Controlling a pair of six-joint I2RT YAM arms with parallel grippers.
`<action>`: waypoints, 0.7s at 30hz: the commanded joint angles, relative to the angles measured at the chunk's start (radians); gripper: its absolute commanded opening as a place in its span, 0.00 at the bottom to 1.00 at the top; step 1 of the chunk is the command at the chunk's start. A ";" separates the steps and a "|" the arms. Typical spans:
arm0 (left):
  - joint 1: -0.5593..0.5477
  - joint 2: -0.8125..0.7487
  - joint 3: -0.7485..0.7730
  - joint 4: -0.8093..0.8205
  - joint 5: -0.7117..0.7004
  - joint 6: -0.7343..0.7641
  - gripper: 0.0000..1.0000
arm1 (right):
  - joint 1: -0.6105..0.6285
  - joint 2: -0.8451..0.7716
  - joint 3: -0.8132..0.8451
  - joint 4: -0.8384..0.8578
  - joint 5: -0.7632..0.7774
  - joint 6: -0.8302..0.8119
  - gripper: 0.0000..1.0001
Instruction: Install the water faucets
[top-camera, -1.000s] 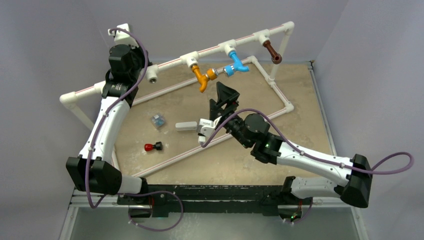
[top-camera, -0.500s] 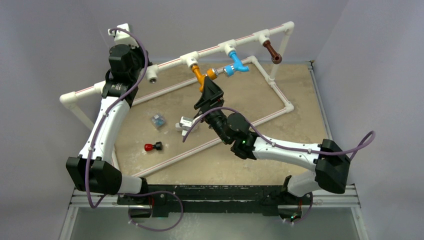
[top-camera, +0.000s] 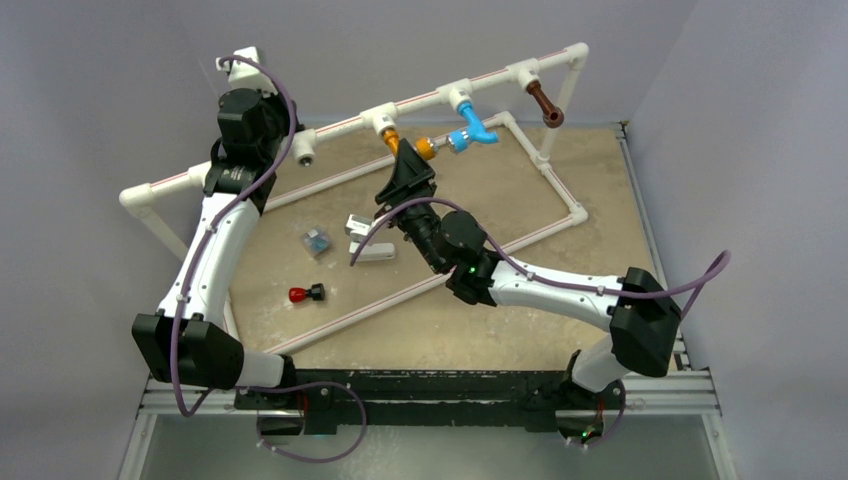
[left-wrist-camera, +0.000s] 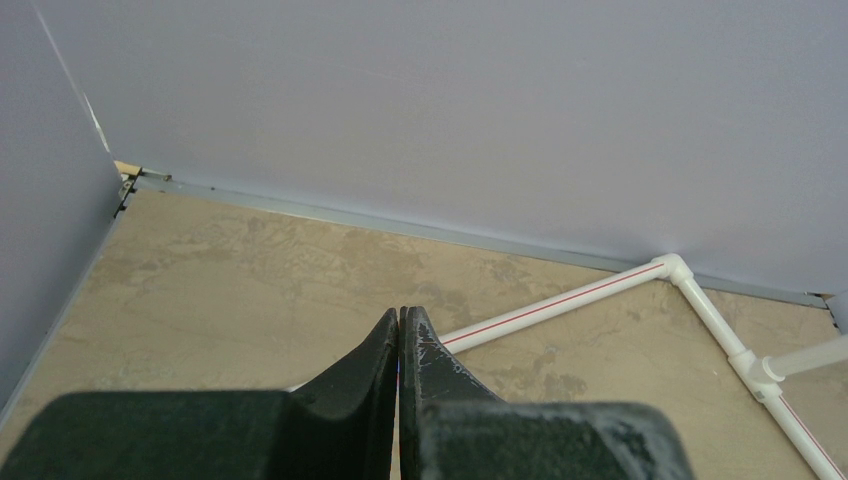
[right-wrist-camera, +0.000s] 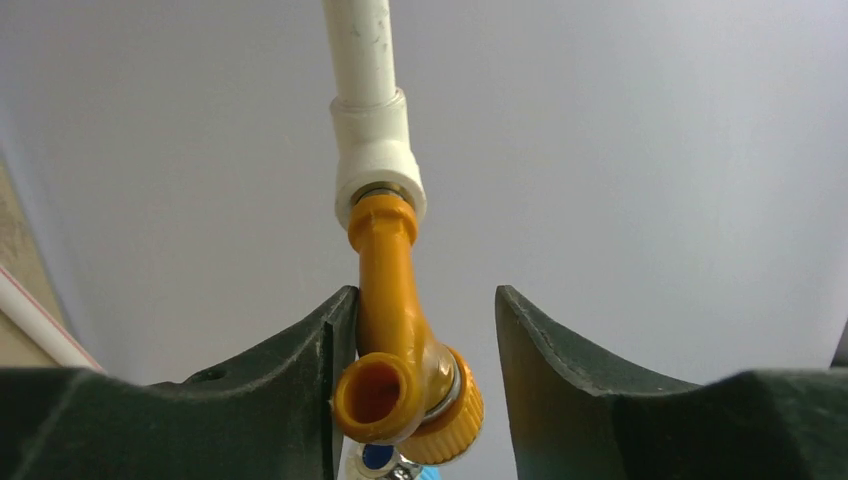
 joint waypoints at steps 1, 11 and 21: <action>-0.003 0.060 -0.045 -0.172 0.023 0.011 0.00 | -0.026 -0.007 0.062 0.037 0.027 0.046 0.47; 0.000 0.063 -0.044 -0.172 0.030 0.007 0.00 | -0.038 0.005 0.083 0.012 0.093 0.316 0.00; 0.001 0.066 -0.044 -0.172 0.033 0.006 0.00 | -0.039 -0.018 0.144 -0.097 0.076 1.073 0.00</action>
